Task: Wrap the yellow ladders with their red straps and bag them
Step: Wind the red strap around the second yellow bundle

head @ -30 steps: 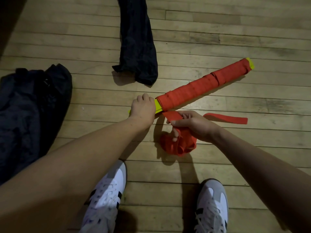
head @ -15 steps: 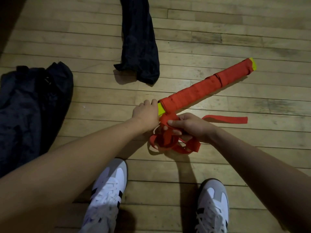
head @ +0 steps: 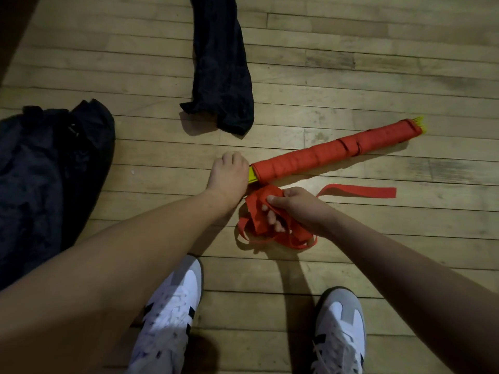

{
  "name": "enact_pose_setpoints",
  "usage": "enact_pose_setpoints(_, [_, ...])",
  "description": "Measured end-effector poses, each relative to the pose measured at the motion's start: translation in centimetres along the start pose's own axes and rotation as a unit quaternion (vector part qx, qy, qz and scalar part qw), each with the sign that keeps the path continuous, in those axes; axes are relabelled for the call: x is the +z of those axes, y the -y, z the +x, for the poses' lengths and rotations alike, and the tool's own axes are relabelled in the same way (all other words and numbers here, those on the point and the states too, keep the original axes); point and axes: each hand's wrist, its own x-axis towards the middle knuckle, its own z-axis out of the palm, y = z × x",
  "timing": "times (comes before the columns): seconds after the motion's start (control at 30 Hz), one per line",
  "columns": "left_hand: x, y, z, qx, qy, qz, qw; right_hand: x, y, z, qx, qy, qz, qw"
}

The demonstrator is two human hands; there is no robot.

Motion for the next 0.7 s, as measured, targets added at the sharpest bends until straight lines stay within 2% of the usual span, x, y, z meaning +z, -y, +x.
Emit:
enact_pose_setpoints(0.1, [0.6, 0.4, -0.6, 0.054, -0.016, -0.017, 0.998, 0.6, 0.2, -0.1, 0.006, -0.005, 0.006, 1.000])
enact_pose_setpoints(0.37, [1.3, 0.5, -3.0, 0.137, -0.009, -0.040, 0.990, -0.1, -0.5, 0.3, 0.028, -0.057, -0.001, 0.998])
enact_pose_setpoints(0.57, [1.3, -0.1, -3.2, 0.075, 0.020, -0.128, 0.989, 0.1, -1.1, 0.0, 0.033, -0.066, -0.038, 0.997])
enact_pose_setpoints(0.7, [0.9, 0.0, -2.8, 0.093, 0.038, -0.144, 0.984, 0.1, -1.4, 0.3, 0.037, -0.081, -0.050, 0.995])
